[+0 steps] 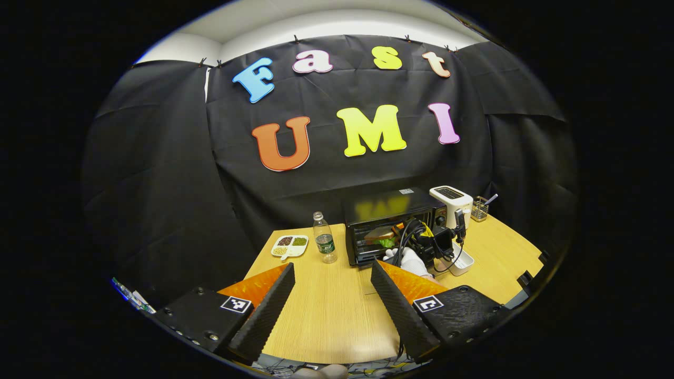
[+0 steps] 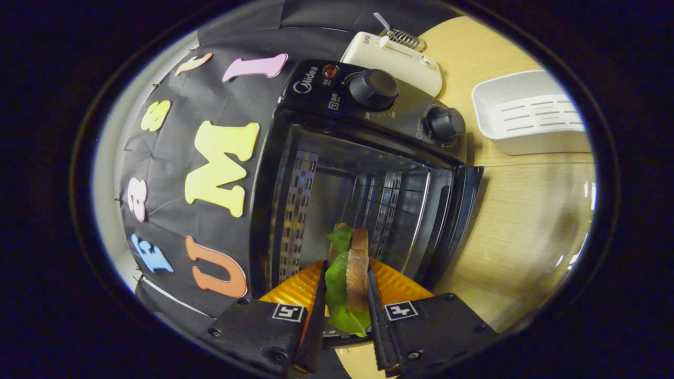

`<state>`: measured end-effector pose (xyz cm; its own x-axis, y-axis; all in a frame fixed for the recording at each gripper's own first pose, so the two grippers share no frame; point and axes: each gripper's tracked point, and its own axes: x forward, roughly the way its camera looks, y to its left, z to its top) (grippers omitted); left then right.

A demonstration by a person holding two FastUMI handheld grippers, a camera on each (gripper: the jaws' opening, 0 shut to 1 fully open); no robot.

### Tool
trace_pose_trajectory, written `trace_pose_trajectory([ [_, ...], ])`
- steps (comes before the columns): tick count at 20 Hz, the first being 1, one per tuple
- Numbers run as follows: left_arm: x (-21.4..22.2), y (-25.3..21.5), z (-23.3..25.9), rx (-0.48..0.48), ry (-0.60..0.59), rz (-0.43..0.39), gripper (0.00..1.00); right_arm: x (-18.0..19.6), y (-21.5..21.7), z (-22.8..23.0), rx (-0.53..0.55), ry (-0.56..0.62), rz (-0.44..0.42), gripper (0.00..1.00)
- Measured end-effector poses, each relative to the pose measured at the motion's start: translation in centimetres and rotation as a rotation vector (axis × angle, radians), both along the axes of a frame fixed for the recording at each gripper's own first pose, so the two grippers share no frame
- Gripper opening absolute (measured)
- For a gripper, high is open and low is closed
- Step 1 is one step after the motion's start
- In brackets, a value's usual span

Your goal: Open the electric oven with the left hand, put the food in, and close the electric oven.

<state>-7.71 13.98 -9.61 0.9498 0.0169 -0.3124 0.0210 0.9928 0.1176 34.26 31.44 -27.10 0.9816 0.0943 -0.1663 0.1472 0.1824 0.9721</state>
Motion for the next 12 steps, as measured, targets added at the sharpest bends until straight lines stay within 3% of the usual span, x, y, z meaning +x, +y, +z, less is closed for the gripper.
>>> trace_pose_trajectory([
  [4, 0.0, 1.1, -0.2, -0.006, 0.004, 0.027, 0.96, 1.2, -0.1, -1.8, -0.132, 0.060, 0.020, 0.43],
  [5, -0.1, 1.2, -0.3, -0.015, 0.005, 0.030, 0.96, 1.2, -0.3, -2.1, -0.153, 0.066, 0.013, 0.34],
  [6, -0.1, 1.3, -0.2, -0.019, 0.005, 0.034, 0.96, 1.3, -0.5, -2.2, -0.181, 0.076, 0.015, 0.35],
  [7, -0.2, 1.3, -0.2, -0.021, 0.005, 0.035, 0.96, 1.4, -0.7, -2.1, -0.226, 0.081, 0.020, 0.44],
  [8, -0.2, 1.3, -0.1, -0.022, 0.002, 0.036, 0.96, 1.1, -1.2, -2.1, -0.289, 0.092, 0.028, 0.61],
  [10, -0.1, 1.3, 0.0, -0.025, -0.003, 0.038, 0.96, 0.3, -2.5, -1.8, -0.440, 0.121, 0.046, 0.67],
  [11, -0.1, 1.3, 0.1, -0.030, -0.007, 0.038, 0.96, -0.1, -3.0, -1.6, -0.506, 0.131, 0.054, 0.80],
  [12, 0.1, 1.2, 0.2, -0.032, -0.016, 0.040, 0.96, -0.9, -3.7, -1.5, -0.549, 0.138, 0.064, 0.85],
])
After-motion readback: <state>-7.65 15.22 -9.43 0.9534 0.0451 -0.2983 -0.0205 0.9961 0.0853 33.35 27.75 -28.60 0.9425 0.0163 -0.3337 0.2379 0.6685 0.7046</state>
